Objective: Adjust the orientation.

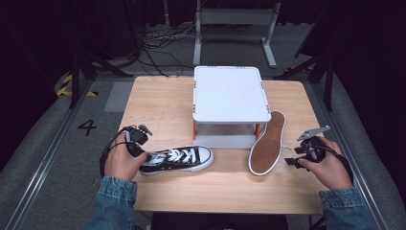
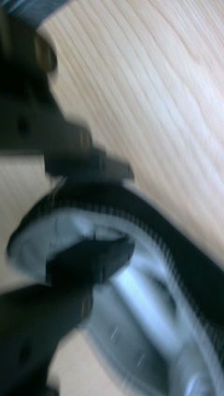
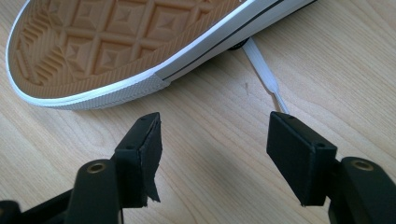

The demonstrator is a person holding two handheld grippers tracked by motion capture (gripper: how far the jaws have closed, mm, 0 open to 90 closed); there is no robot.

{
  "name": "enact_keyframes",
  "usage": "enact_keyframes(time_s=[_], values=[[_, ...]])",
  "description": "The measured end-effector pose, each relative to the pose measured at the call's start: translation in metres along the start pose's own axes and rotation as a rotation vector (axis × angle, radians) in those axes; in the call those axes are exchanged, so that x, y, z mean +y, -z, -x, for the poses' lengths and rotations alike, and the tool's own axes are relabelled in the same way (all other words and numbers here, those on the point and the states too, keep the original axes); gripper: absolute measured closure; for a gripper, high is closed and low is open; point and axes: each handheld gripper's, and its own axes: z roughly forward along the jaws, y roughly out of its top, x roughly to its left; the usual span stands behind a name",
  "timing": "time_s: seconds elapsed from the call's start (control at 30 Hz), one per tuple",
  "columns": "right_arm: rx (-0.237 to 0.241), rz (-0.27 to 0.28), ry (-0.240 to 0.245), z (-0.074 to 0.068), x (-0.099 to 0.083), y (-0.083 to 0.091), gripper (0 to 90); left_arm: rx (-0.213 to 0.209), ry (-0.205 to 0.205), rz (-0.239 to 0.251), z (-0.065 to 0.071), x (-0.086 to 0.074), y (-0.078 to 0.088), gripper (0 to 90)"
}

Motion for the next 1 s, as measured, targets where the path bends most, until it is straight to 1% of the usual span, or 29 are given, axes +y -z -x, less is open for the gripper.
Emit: enact_keyframes(time_s=[0.03, 0.07, 0.1, 0.13, 0.17, 0.2, 0.23, 0.27, 0.3, 0.37, 0.4, 0.43, 0.47, 0.5, 0.53, 0.57, 0.6, 0.63, 0.67, 0.7, 0.73, 0.77, 0.8, 0.83, 0.87, 0.9, 0.93, 1.0], values=[[0.001, 0.000, 0.001, 0.000, 0.000, 0.000, 36.9, -0.025, -0.039, -0.062, 0.008, -0.002, 0.004, 58.8], [0.003, 0.002, 0.000, -0.001, 0.000, 0.000, 36.9, -0.054, -0.058, -0.077, 0.011, -0.003, 0.005, 65.2], [0.003, 0.002, 0.000, -0.001, 0.000, 0.000, 36.9, -0.054, -0.058, -0.077, 0.011, -0.003, 0.005, 67.5], [0.004, 0.004, 0.000, -0.001, 0.000, 0.000, 36.9, -0.124, -0.091, -0.075, 0.017, -0.004, 0.008, 67.5], [0.004, 0.004, 0.001, 0.000, 0.000, 0.001, 36.9, -0.191, -0.116, -0.070, 0.022, -0.004, 0.009, 68.2], [0.003, 0.005, 0.001, 0.000, 0.000, 0.001, 36.9, -0.231, -0.143, -0.072, 0.028, -0.002, 0.010, 66.8], [0.001, 0.004, -0.001, 0.000, 0.000, 0.001, 36.8, -0.255, -0.173, -0.075, 0.035, 0.001, 0.009, 64.0], [0.000, 0.003, -0.003, 0.000, 0.000, 0.001, 36.8, -0.268, -0.207, -0.064, 0.042, 0.004, 0.008, 60.5], [0.001, 0.002, -0.001, 0.000, 0.000, 0.001, 36.8, -0.277, -0.226, -0.056, 0.047, 0.008, 0.006, 56.2], [0.003, 0.004, 0.001, -0.001, 0.000, 0.001, 36.7, -0.252, -0.246, -0.060, 0.054, 0.014, 0.003, 51.1], [0.003, 0.005, 0.001, -0.001, 0.000, 0.001, 36.5, -0.215, -0.274, -0.067, 0.057, 0.016, 0.003, 47.9], [0.002, 0.006, 0.000, -0.001, 0.000, 0.002, 36.5, -0.186, -0.283, -0.066, 0.058, 0.016, 0.004, 44.3], [0.005, 0.007, -0.002, -0.001, -0.001, 0.002, 36.4, -0.176, -0.291, -0.054, 0.056, 0.015, 0.007, 41.2], [0.005, 0.009, -0.004, 0.000, -0.001, 0.003, 36.4, -0.161, -0.282, -0.032, 0.052, 0.013, 0.010, 40.9], [0.004, 0.008, -0.006, 0.001, -0.002, 0.003, 36.4, -0.144, -0.287, -0.035, 0.049, 0.012, 0.011, 41.9], [0.004, 0.008, -0.008, 0.001, -0.003, 0.002, 36.4, -0.134, -0.284, -0.051, 0.047, 0.011, 0.010, 41.1], [0.002, 0.006, -0.009, 0.001, -0.004, 0.002, 36.4, -0.119, -0.288, -0.078, 0.046, 0.010, 0.007, 39.8], [0.002, 0.001, -0.010, 0.001, -0.004, 0.002, 36.3, -0.108, -0.298, -0.094, 0.045, 0.011, 0.002, 38.1], [0.003, 0.001, -0.009, 0.001, -0.004, 0.001, 36.2, -0.105, -0.313, -0.091, 0.047, 0.014, -0.002, 37.1], [0.004, 0.000, -0.008, 0.000, -0.004, 0.000, 36.0, -0.112, -0.340, -0.071, 0.050, 0.019, -0.006, 37.1], [0.004, 0.000, -0.008, 0.000, -0.004, 0.000, 36.0, -0.112, -0.340, -0.071, 0.050, 0.019, -0.006, 39.5], [0.003, -0.001, -0.005, -0.001, -0.004, 0.000, 36.0, -0.128, -0.368, -0.064, 0.057, 0.025, -0.009, 39.5], [0.001, 0.000, -0.006, -0.001, -0.004, 0.001, 36.0, -0.136, -0.391, -0.047, 0.062, 0.030, -0.009, 45.8], [0.002, 0.001, -0.007, -0.002, -0.005, 0.001, 36.0, -0.146, -0.420, -0.045, 0.068, 0.034, -0.010, 52.7], [0.001, 0.002, -0.009, -0.002, -0.006, 0.001, 36.0, -0.128, -0.433, -0.053, 0.072, 0.037, -0.010, 65.4], [0.000, 0.000, -0.008, -0.002, -0.006, 0.001, 35.9, -0.110, -0.420, -0.062, 0.074, 0.040, -0.008, 72.9], [0.003, -0.005, -0.010, -0.002, -0.008, 0.001, 35.9, -0.104, -0.400, -0.053, 0.073, 0.039, -0.007, 83.4], [0.002, -0.003, -0.010, -0.002, -0.009, 0.001, 35.9, -0.112, -0.318, -0.007, 0.068, 0.037, 0.000, 85.8]])
